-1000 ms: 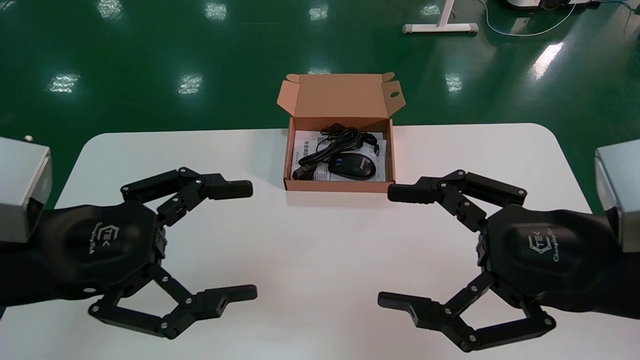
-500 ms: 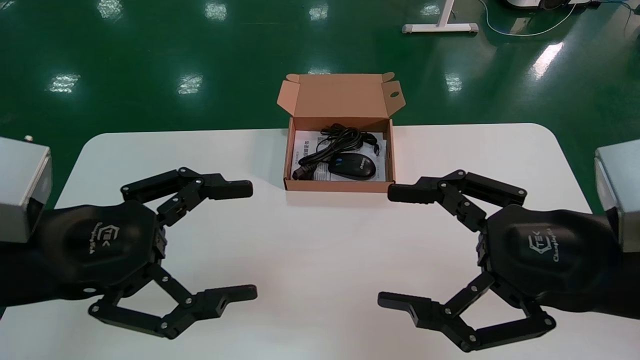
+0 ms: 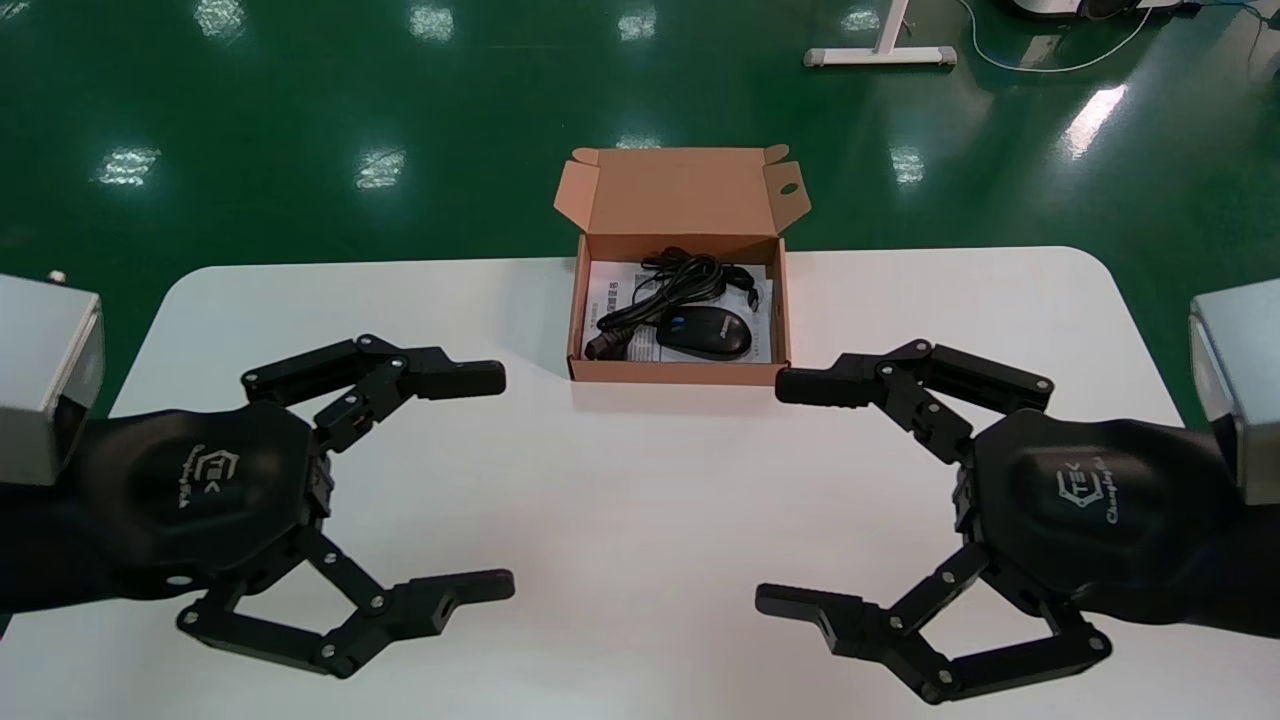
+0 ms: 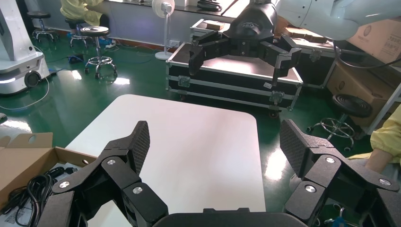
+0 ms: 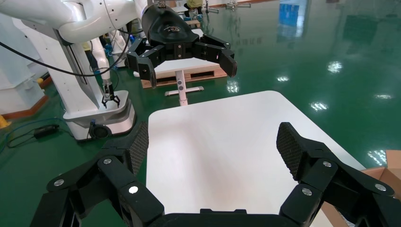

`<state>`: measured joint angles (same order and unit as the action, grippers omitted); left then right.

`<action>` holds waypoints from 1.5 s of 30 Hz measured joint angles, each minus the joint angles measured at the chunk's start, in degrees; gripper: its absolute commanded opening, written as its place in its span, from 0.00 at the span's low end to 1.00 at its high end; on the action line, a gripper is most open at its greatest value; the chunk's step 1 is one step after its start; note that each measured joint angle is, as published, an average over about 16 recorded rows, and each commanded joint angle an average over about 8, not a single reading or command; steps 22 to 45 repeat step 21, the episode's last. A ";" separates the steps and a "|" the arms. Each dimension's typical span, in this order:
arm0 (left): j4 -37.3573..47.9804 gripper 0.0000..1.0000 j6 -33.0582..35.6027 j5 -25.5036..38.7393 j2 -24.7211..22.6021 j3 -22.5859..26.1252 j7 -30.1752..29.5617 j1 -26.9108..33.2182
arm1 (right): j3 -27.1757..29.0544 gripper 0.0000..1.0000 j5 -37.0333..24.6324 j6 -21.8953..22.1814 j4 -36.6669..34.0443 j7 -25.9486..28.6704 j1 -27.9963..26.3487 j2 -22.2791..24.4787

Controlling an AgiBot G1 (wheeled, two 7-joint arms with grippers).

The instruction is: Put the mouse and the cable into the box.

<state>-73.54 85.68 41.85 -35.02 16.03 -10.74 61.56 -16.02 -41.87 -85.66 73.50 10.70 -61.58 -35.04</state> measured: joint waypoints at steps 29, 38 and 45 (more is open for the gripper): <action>0.00 1.00 0.00 0.00 0.00 0.00 0.00 0.00 | 0.00 1.00 0.00 0.00 0.00 0.00 0.00 0.00; 0.00 1.00 0.00 0.00 0.00 0.00 0.00 0.00 | 0.00 1.00 0.00 0.00 0.00 0.00 0.00 0.00; 0.00 1.00 0.00 0.00 0.00 0.00 0.00 0.00 | 0.00 1.00 0.00 0.00 0.00 0.00 0.00 0.00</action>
